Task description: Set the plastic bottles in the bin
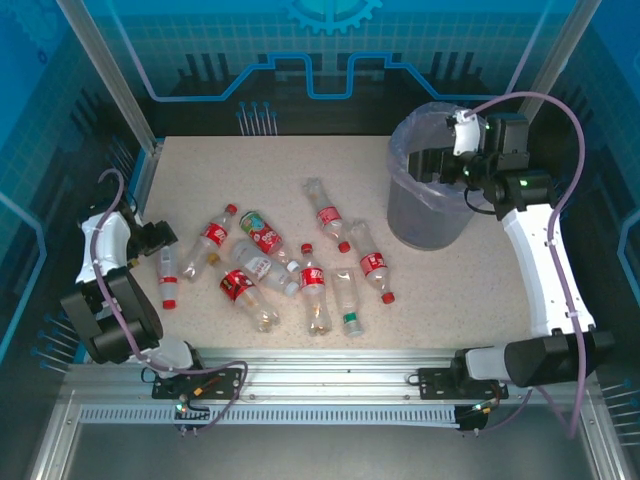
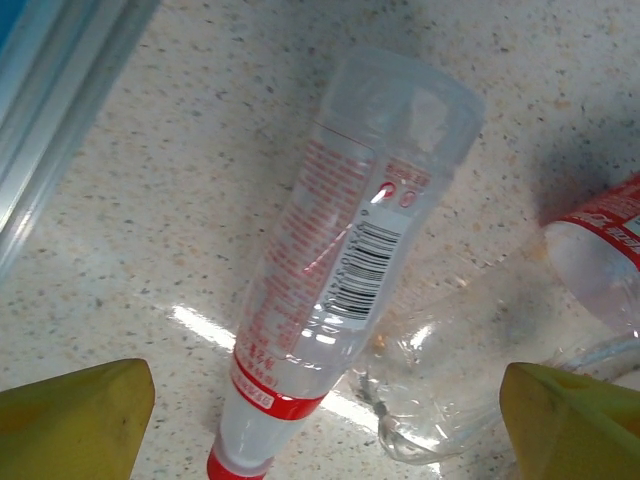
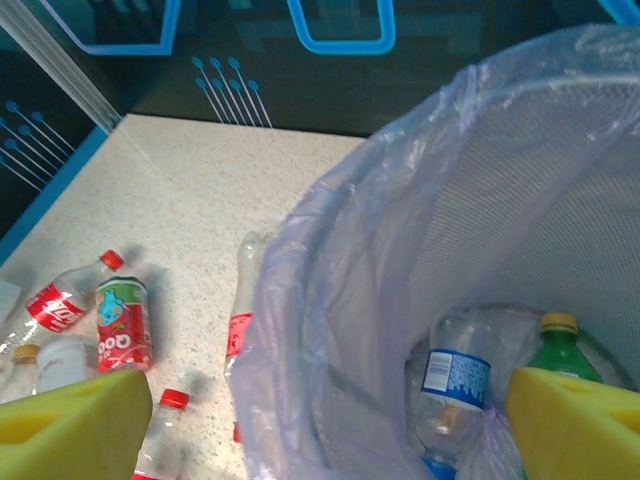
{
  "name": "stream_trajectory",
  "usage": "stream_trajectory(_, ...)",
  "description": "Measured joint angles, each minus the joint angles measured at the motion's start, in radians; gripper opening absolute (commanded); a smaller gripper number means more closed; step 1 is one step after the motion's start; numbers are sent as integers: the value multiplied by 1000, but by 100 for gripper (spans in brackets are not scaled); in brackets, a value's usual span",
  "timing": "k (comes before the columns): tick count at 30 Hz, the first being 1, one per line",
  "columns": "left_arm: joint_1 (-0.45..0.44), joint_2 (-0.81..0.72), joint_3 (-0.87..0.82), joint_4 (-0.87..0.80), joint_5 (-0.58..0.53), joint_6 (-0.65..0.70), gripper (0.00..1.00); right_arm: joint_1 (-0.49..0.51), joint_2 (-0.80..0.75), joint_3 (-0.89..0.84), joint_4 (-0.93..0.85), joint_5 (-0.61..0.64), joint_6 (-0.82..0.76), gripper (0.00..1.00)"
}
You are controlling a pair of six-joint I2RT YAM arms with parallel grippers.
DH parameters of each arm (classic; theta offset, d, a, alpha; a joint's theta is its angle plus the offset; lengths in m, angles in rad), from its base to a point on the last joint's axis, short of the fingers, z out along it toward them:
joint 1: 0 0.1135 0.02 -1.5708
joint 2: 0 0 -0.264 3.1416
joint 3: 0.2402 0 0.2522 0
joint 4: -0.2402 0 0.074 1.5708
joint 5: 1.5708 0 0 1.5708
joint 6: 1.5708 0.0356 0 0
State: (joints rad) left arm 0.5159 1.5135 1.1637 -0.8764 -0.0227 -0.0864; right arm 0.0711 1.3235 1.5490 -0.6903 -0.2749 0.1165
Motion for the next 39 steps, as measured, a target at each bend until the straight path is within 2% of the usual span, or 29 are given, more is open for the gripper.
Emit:
stream_trajectory(9, 0, 127, 1, 19, 22, 18, 88, 1, -169, -116, 95, -105, 24, 95)
stream_trajectory(14, 0, 187, 1, 24, 28, 18, 88, 1, -182, -178, 135, -137, 45, 96)
stream_trajectory(21, 0, 248, 21, 53, 58, 21, 74, 1, -175, -234, 139, -155, 48, 98)
stream_trajectory(25, 0, 279, 33, 61, 57, 23, 70, 0, -175, -257, 148, -168, 48, 98)
stream_trajectory(31, -10, 325, 68, 61, 49, 25, 57, -35, -175, -289, 162, -200, 57, 98)
stream_trajectory(39, -91, 330, 160, 41, 18, 26, 56, -53, -175, -289, 166, -203, 64, 97)
